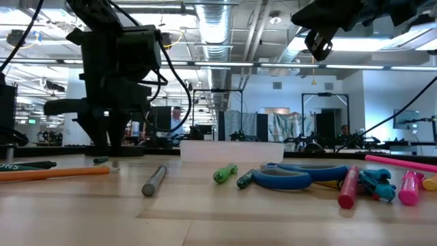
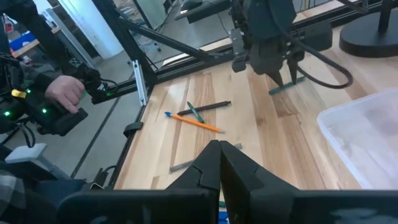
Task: Pick & place school supplies into a supply box
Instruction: Put the green crayon into the supply box
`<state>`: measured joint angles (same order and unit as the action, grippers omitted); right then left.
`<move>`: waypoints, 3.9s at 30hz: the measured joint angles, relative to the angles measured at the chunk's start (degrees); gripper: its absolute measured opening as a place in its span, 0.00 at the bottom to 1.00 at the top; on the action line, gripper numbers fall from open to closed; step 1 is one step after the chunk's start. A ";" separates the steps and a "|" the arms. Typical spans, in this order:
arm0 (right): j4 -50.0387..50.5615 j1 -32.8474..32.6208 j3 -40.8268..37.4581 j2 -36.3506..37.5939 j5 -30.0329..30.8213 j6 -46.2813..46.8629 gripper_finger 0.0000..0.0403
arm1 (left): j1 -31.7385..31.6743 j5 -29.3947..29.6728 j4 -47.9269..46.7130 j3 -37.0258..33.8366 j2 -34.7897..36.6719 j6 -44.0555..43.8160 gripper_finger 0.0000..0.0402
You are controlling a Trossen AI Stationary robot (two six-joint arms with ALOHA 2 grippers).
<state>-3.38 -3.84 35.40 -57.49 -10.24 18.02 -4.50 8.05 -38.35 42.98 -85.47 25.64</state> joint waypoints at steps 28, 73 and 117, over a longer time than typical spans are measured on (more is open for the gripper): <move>0.92 -2.32 0.00 0.00 3.09 2.62 0.00 | -0.45 -0.96 -0.75 0.35 -5.97 7.42 0.28; 1.01 -3.67 0.00 0.24 4.20 3.63 0.00 | 3.87 -9.04 4.14 2.63 -5.99 -49.85 0.02; 7.43 -2.89 -0.02 0.19 4.65 9.83 0.00 | -5.09 8.95 28.69 19.53 -14.12 -39.57 0.18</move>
<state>4.06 -6.72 35.38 -57.30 -5.59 27.85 -9.58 17.01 -9.65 62.51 -99.59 -13.93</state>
